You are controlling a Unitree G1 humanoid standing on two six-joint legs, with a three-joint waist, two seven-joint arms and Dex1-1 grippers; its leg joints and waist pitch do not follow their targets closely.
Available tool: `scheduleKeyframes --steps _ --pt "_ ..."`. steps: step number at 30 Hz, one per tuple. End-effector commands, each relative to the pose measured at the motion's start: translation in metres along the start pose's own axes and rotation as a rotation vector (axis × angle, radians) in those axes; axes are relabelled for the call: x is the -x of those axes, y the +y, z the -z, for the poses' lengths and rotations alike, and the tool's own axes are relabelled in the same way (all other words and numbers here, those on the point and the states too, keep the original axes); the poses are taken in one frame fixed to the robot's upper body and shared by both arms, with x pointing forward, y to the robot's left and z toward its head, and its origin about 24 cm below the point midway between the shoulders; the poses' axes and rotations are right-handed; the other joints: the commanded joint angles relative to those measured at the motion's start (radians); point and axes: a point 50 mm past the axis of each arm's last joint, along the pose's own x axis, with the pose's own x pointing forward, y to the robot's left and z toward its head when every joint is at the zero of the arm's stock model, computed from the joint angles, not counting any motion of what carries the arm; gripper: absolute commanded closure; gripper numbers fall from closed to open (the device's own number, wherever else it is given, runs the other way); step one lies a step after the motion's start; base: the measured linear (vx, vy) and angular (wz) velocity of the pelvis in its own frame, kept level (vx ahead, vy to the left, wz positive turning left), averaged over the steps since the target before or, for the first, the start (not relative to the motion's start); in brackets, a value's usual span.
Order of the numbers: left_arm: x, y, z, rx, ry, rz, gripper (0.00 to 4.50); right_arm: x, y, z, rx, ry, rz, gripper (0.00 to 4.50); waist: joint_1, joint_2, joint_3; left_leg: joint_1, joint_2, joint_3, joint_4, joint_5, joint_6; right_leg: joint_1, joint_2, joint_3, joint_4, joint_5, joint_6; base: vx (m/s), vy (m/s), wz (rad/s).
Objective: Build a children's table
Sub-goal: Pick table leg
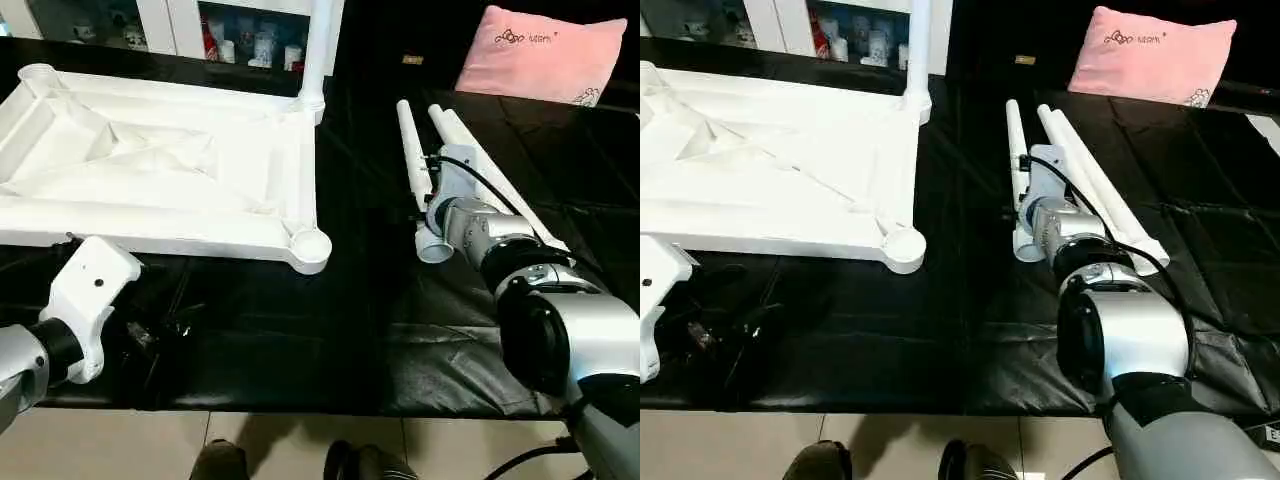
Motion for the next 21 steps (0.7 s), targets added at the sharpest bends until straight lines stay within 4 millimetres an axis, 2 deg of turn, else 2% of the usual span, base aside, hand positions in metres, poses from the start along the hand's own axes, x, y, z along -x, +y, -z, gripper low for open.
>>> scheduleKeyframes --steps 1,3,5,6,9,11,14,19,20,21 --pt "0.002 -0.003 -0.004 -0.017 -0.003 0.007 0.28 0.000 -0.008 0.017 -0.050 0.087 0.005 0.82 -0.002 0.026 -0.048 0.005 0.017 -0.005 -0.082 -0.231 -0.004 0.059 -0.067 0.069 -0.068 -0.296 -0.133 0.000 0.000 0.00" --pt "0.002 -0.003 -0.004 -0.019 -0.002 0.010 0.06 0.000 -0.009 0.018 -0.057 0.094 0.002 0.99 -0.002 0.024 -0.048 0.005 0.016 -0.004 -0.082 -0.226 -0.003 0.059 -0.066 0.070 -0.068 -0.292 -0.134 0.000 0.000 0.00" --pt "0.002 -0.003 -0.005 -0.020 -0.001 0.012 0.06 0.000 -0.011 0.019 -0.069 0.103 0.002 0.99 -0.001 0.024 -0.050 0.004 0.016 -0.005 -0.082 -0.218 -0.003 0.062 -0.067 0.070 -0.068 -0.289 -0.135 0.000 0.000 0.00" --pt "0.002 -0.002 -0.005 -0.021 -0.001 0.012 0.00 0.000 -0.012 0.020 -0.078 0.110 0.005 1.28 -0.001 0.023 -0.049 0.005 0.016 -0.004 -0.081 -0.216 -0.003 0.061 -0.067 0.070 -0.068 -0.286 -0.135 0.000 0.000 0.00" --pt "0.002 -0.002 -0.006 -0.023 0.002 0.014 0.00 0.000 -0.015 0.022 -0.098 0.123 0.015 1.40 -0.002 0.023 -0.051 0.005 0.016 -0.004 -0.082 -0.217 -0.005 0.061 -0.067 0.069 -0.068 -0.290 -0.135 0.000 0.000 0.00" --pt "0.002 -0.003 -0.006 -0.024 0.004 0.018 0.00 0.001 -0.017 0.024 -0.109 0.130 0.021 1.75 -0.001 0.023 -0.050 0.005 0.017 -0.005 -0.082 -0.218 -0.006 0.061 -0.067 0.069 -0.068 -0.290 -0.136 0.000 0.000 0.00" --pt "0.002 -0.003 -0.006 -0.026 0.009 0.029 0.00 0.001 -0.019 0.025 -0.126 0.138 0.029 1.86 -0.001 0.025 -0.052 0.005 0.017 -0.004 -0.081 -0.214 -0.009 0.061 -0.067 0.069 -0.067 -0.282 -0.138 0.000 0.000 0.00" --pt "0.001 -0.003 -0.006 -0.027 0.010 0.037 0.00 0.001 -0.021 0.027 -0.143 0.145 0.039 2.30 -0.001 0.024 -0.054 0.006 0.017 -0.004 -0.081 -0.217 -0.012 0.061 -0.067 0.069 -0.067 -0.283 -0.138 0.000 0.000 0.00" --pt "0.000 -0.004 -0.006 -0.027 0.010 0.040 0.00 0.001 -0.022 0.027 -0.149 0.147 0.041 2.54 -0.001 0.024 -0.055 0.005 0.017 -0.004 -0.081 -0.211 -0.014 0.062 -0.067 0.069 -0.066 -0.273 -0.140 0.000 0.000 0.00" --pt "0.000 -0.004 -0.006 -0.026 0.010 0.044 0.00 0.001 -0.022 0.028 -0.154 0.148 0.042 2.54 -0.001 0.024 -0.055 0.005 0.017 -0.004 -0.081 -0.211 -0.014 0.062 -0.067 0.069 -0.066 -0.273 -0.140 0.000 0.000 0.00"
